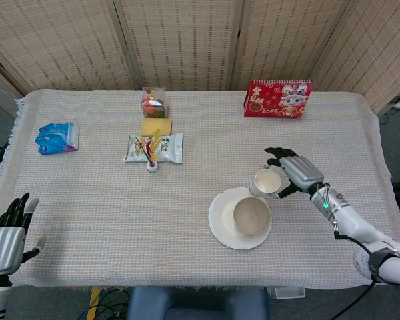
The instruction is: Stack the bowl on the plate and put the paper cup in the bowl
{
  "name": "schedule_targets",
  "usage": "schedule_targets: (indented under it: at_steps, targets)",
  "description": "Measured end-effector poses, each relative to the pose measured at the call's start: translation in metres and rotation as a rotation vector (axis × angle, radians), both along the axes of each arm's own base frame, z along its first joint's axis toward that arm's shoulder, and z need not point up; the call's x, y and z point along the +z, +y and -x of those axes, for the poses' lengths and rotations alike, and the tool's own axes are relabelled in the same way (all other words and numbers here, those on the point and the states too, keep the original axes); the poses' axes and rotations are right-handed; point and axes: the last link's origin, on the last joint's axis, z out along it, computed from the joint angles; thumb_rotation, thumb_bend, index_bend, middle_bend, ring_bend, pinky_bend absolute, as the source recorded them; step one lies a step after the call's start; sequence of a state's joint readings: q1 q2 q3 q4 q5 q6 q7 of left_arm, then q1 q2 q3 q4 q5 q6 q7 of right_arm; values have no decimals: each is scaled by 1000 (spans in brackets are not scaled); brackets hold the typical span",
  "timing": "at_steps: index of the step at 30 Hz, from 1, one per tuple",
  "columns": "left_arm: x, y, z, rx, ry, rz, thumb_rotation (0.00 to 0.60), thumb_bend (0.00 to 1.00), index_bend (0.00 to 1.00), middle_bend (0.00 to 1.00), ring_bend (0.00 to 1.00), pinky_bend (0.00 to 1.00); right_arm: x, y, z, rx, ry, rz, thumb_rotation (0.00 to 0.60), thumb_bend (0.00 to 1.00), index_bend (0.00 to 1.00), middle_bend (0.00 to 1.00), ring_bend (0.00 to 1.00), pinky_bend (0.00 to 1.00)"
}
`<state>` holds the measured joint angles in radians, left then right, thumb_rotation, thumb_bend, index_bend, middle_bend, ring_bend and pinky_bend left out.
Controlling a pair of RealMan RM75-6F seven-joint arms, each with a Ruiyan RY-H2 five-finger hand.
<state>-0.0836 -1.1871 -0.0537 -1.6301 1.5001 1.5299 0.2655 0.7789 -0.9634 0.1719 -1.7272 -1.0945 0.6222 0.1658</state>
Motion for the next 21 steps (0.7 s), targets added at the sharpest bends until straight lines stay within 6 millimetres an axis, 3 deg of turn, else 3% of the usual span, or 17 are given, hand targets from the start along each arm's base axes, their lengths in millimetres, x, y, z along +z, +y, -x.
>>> schedule_targets:
  at_steps: [11,21]
  targets:
    - [6,-3,0,-4,-5,-20,600,314,0,0,0,259,-23,18,-13,48,17,-121,600,216,370,58,0,0]
    - [7,-6,-3,-17,-8,-21,600,314,0,0,0,259,-34,29,-6,73,106,-156,600,219,370,58,0,0]
